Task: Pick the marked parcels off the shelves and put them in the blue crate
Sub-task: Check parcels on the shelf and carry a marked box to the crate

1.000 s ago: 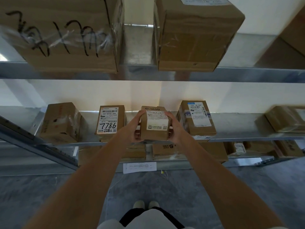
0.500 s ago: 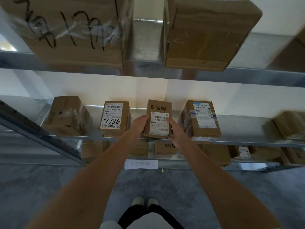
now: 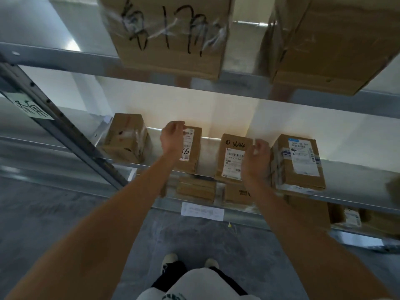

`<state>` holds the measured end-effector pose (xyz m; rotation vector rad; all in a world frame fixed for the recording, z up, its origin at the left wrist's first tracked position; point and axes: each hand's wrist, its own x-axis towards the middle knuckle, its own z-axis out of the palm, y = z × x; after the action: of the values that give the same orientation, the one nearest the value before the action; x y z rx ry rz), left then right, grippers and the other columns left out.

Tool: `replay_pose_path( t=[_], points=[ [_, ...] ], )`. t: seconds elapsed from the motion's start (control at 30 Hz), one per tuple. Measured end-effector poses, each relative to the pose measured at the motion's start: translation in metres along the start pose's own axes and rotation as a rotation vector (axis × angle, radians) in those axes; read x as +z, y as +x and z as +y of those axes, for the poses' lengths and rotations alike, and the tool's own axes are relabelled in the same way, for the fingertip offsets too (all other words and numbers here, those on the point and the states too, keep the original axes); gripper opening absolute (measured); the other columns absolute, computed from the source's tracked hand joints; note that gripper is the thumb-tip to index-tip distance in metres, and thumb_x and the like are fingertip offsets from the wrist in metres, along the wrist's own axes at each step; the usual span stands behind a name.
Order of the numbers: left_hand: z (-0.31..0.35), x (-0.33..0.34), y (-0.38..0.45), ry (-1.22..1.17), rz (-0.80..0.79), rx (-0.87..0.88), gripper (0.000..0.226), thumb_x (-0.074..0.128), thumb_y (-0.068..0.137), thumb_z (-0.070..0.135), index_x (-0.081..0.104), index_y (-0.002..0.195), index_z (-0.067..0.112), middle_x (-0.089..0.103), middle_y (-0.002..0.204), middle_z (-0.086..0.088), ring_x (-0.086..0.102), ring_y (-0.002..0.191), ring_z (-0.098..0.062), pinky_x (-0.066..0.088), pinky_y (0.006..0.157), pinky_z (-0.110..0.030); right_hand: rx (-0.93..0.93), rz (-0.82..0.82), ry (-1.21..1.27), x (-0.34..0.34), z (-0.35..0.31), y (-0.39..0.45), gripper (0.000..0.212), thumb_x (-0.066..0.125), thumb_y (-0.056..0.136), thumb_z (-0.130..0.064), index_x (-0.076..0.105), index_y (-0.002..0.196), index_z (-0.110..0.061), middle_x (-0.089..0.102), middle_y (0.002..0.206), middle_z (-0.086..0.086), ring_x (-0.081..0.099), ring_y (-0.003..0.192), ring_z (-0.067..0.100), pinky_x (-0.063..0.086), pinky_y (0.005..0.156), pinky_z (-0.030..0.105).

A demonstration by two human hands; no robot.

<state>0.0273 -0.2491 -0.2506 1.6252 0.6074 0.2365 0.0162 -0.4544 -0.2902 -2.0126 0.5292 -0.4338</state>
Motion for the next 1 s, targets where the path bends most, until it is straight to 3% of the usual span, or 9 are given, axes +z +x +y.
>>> replay_pose_path(
  t=[0.1, 0.2, 0.27, 0.37, 0.43, 0.6, 0.73, 0.87, 1.0],
  points=[
    [-0.005, -0.026, 0.015, 0.076, 0.107, 0.064, 0.028, 0.043, 0.098, 0.02, 0.064, 0.117, 0.015, 0.066, 0.099, 0.0, 0.062, 0.072, -0.009, 0.05, 0.056, -0.022, -0.253, -0.061, -0.001, 0.039, -0.033, -0.022, 0.027, 0.049, 0.093, -0.004, 0.058, 0.119, -0.003, 0.06, 0.119, 0.01, 0.053, 0.103, 0.014, 0.04, 0.09, 0.011],
    [-0.026, -0.04, 0.034, 0.149, 0.004, -0.092, 0.042, 0.034, 0.1, 0.02, 0.044, 0.14, 0.011, 0.055, 0.115, -0.009, 0.062, 0.095, -0.024, 0.055, 0.073, -0.036, -0.113, -0.252, -0.002, 0.08, -0.051, -0.045, 0.035, 0.048, 0.096, -0.015, 0.053, 0.131, -0.011, 0.055, 0.132, 0.006, 0.052, 0.116, 0.017, 0.046, 0.098, 0.029],
    [-0.039, -0.044, 0.043, 0.189, -0.194, -0.247, 0.036, 0.027, 0.103, 0.022, 0.051, 0.125, 0.007, 0.057, 0.116, -0.015, 0.058, 0.109, -0.034, 0.053, 0.085, -0.041, 0.199, -0.369, 0.031, 0.103, -0.052, -0.056, 0.041, 0.043, 0.1, -0.027, 0.046, 0.139, -0.014, 0.054, 0.134, 0.005, 0.054, 0.118, 0.019, 0.05, 0.088, 0.031],
    [-0.051, -0.048, 0.047, 0.141, -0.389, -0.365, 0.042, 0.022, 0.104, 0.03, 0.056, 0.086, 0.013, 0.067, 0.095, -0.014, 0.064, 0.1, -0.034, 0.053, 0.092, -0.045, 0.502, -0.504, 0.206, 0.121, -0.049, -0.074, 0.036, 0.029, 0.105, -0.031, 0.053, 0.124, -0.012, 0.066, 0.112, 0.008, 0.065, 0.098, 0.019, 0.051, 0.064, 0.023],
    [-0.058, -0.05, 0.048, 0.101, -0.481, -0.353, 0.045, 0.023, 0.104, 0.035, 0.062, 0.098, 0.013, 0.069, 0.1, -0.013, 0.066, 0.1, -0.03, 0.052, 0.094, -0.046, 0.477, -0.497, 0.209, 0.123, -0.044, -0.082, 0.038, 0.023, 0.106, -0.029, 0.057, 0.115, -0.014, 0.068, 0.108, 0.006, 0.065, 0.093, 0.015, 0.049, 0.064, 0.022],
    [-0.066, -0.065, 0.051, -0.07, -0.542, -0.392, 0.035, 0.034, 0.103, 0.035, 0.066, 0.104, 0.02, 0.072, 0.102, -0.009, 0.069, 0.093, -0.024, 0.055, 0.085, -0.04, 0.378, -0.407, 0.226, 0.128, -0.042, -0.094, 0.039, 0.022, 0.106, -0.027, 0.053, 0.13, -0.02, 0.067, 0.117, 0.005, 0.066, 0.105, 0.019, 0.057, 0.085, 0.034],
    [-0.07, -0.078, 0.055, -0.28, -0.529, -0.388, 0.036, 0.034, 0.103, 0.03, 0.063, 0.123, 0.02, 0.073, 0.107, -0.008, 0.068, 0.101, -0.026, 0.057, 0.082, -0.042, 0.299, -0.303, 0.354, 0.129, -0.052, -0.107, 0.039, 0.026, 0.106, -0.017, 0.043, 0.141, -0.018, 0.062, 0.12, 0.003, 0.064, 0.103, 0.015, 0.058, 0.076, 0.025],
    [-0.063, -0.082, 0.054, -0.321, -0.519, -0.356, 0.034, 0.034, 0.103, 0.026, 0.066, 0.115, 0.024, 0.074, 0.103, -0.004, 0.069, 0.099, -0.024, 0.057, 0.073, -0.036, 0.254, -0.273, 0.423, 0.132, -0.053, -0.114, 0.04, 0.028, 0.105, -0.011, 0.04, 0.143, -0.013, 0.06, 0.127, 0.008, 0.063, 0.111, 0.021, 0.059, 0.085, 0.037],
    [-0.057, -0.081, 0.055, -0.261, -0.496, -0.354, 0.03, 0.037, 0.102, 0.026, 0.067, 0.105, 0.032, 0.073, 0.103, -0.001, 0.067, 0.099, -0.022, 0.056, 0.085, -0.039, 0.287, -0.259, 0.42, 0.132, -0.053, -0.113, 0.039, 0.03, 0.105, -0.014, 0.044, 0.142, -0.016, 0.061, 0.124, 0.004, 0.063, 0.108, 0.018, 0.059, 0.085, 0.035]
  ],
)
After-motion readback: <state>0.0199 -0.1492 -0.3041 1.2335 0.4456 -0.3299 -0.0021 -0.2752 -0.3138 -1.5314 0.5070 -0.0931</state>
